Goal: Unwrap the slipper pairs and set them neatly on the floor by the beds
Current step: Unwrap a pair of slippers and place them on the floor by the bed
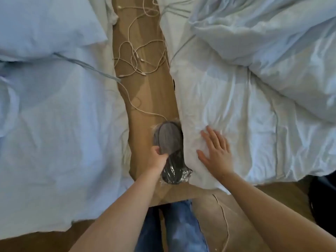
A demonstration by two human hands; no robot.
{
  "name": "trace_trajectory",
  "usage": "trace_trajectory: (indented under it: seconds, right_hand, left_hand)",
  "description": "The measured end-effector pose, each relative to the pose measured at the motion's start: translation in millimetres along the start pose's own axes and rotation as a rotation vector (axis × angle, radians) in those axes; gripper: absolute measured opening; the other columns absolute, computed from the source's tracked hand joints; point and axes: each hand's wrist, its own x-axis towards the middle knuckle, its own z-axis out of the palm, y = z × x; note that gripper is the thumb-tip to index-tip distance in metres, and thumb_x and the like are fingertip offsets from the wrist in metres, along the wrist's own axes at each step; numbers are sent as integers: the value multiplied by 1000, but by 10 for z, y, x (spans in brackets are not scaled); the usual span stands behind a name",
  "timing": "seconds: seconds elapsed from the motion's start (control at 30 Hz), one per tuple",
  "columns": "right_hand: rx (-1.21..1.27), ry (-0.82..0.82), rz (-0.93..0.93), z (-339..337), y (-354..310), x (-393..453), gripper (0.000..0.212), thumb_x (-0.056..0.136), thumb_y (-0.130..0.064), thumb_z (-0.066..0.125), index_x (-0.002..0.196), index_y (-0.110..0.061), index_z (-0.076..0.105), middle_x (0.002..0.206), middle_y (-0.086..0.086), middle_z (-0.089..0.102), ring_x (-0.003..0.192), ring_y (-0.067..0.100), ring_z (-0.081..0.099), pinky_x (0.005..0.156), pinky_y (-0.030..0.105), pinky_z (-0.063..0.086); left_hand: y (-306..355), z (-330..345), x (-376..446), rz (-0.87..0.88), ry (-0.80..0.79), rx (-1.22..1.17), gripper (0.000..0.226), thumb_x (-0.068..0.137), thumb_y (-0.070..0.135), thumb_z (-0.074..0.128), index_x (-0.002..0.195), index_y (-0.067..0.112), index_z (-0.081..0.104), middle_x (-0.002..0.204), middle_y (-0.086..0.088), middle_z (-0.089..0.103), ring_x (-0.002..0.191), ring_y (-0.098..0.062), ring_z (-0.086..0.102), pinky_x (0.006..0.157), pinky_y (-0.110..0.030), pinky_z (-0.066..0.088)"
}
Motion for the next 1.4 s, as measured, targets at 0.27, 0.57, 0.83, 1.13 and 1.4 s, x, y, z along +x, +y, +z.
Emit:
trace_trajectory:
  seconds: [0.27, 0.57, 0.83, 1.13, 1.4]
  right_hand:
    - [-46, 284, -78, 426, 157, 56, 62, 84, -42, 49, 142, -22, 42, 151, 3, 35, 138, 25, 28, 115, 40, 16]
    - [-64, 232, -76, 435, 140, 48, 63, 86, -45, 44, 144, -23, 35, 153, 3, 29, 140, 26, 24, 115, 40, 11]
    - [-46, 52, 10, 184, -17, 1, 60, 88, -45, 41, 144, -27, 31, 155, 0, 29, 141, 24, 21, 116, 42, 11]
    - [1103, -118, 457, -1701, -992, -296, 33, 99, -37, 42, 120, -19, 60, 119, 1, 63, 108, 24, 60, 90, 36, 49]
    - [896, -122, 90, -3278, -1652, -1429, 37, 80, -35, 73, 114, -28, 59, 100, -10, 70, 86, -6, 66, 69, 9, 51]
  left_hand:
    - [-220, 308, 916, -21, 118, -62, 49, 82, 36, 72, 119, 10, 52, 116, -9, 64, 93, -25, 60, 84, -33, 46]
    - [-222, 159, 764, 45, 115, -148, 29, 83, 27, 71, 98, 10, 54, 85, 1, 61, 83, -19, 58, 70, -27, 42]
    - [231, -614, 45, 298, 230, -310, 28, 85, 30, 69, 105, 12, 65, 100, -2, 71, 94, -21, 67, 84, -37, 55]
    - [983, -1300, -1716, 312, 69, -605, 25, 90, 33, 61, 113, 22, 59, 110, 2, 65, 99, -15, 64, 70, -22, 56]
    - [1162, -1484, -3306, 361, -184, -768, 29, 90, 20, 63, 118, 15, 59, 116, -6, 68, 101, -19, 67, 86, -33, 56]
